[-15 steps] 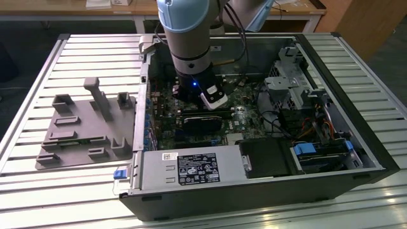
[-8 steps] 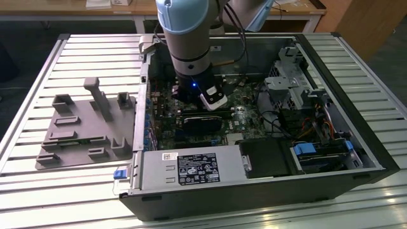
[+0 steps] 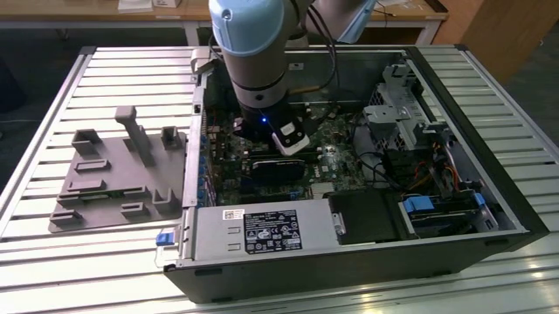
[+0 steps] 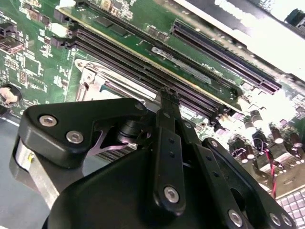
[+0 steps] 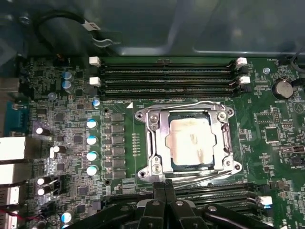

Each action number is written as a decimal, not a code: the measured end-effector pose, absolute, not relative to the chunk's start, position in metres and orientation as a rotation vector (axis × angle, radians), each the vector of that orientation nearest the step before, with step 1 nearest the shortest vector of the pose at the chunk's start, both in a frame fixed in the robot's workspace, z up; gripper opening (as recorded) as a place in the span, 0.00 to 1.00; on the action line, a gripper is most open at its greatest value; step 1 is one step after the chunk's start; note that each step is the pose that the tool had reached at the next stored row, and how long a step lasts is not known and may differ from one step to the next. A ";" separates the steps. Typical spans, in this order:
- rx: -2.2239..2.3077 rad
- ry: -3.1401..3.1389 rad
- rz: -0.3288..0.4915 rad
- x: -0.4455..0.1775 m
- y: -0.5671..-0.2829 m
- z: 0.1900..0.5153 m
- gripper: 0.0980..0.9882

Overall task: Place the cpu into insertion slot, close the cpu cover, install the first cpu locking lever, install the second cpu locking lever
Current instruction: 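Install the second cpu locking lever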

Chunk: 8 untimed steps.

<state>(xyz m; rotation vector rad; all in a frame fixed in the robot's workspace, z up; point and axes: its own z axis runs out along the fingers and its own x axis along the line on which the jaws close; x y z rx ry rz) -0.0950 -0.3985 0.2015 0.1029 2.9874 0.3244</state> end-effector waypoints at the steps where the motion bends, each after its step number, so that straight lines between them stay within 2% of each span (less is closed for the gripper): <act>1: 0.103 2.987 0.332 -0.096 -0.399 0.201 0.00; 8: 0.106 2.979 0.400 -0.103 -0.403 0.199 0.00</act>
